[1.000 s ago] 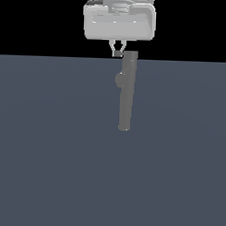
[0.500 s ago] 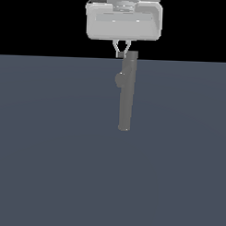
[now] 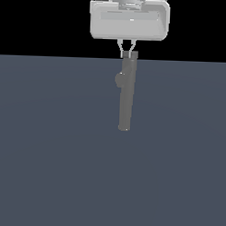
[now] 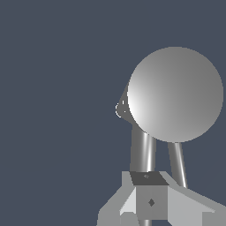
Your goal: Turn on the faucet by rotating a designated handle.
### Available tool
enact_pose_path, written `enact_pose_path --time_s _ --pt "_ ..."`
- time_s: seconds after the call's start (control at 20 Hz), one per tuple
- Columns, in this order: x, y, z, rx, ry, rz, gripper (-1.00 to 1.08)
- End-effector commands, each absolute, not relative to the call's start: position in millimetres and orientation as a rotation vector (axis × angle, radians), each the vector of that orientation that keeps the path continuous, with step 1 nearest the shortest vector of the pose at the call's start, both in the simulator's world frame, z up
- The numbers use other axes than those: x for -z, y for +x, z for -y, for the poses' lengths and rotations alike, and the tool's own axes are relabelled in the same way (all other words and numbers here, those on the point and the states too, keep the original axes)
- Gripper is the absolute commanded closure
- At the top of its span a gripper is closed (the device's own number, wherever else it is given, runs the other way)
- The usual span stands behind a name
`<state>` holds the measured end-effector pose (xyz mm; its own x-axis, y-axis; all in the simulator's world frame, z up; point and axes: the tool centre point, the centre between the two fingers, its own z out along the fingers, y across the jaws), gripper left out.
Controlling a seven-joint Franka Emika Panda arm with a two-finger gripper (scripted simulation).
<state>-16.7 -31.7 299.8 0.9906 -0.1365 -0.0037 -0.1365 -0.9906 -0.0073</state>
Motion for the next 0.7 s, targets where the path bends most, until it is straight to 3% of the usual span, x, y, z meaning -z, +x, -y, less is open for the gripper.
enact_pose_path --time_s 0.0,0.2,0.25,0.3,0.65 --pt "-300.2 -11.4 67.8 0.006 -3.128 -0.275 1.08" --pt "-300.7 -8.4 93.8 0.000 -3.128 -0.295 1.08" --pt "-300.7 -8.4 93.8 0.000 -3.128 -0.295 1.08" --pt "-300.1 -14.3 54.9 -0.027 -3.123 -0.212 1.08" --pt "-300.0 6.0 77.6 -0.017 -3.125 -0.244 1.08"
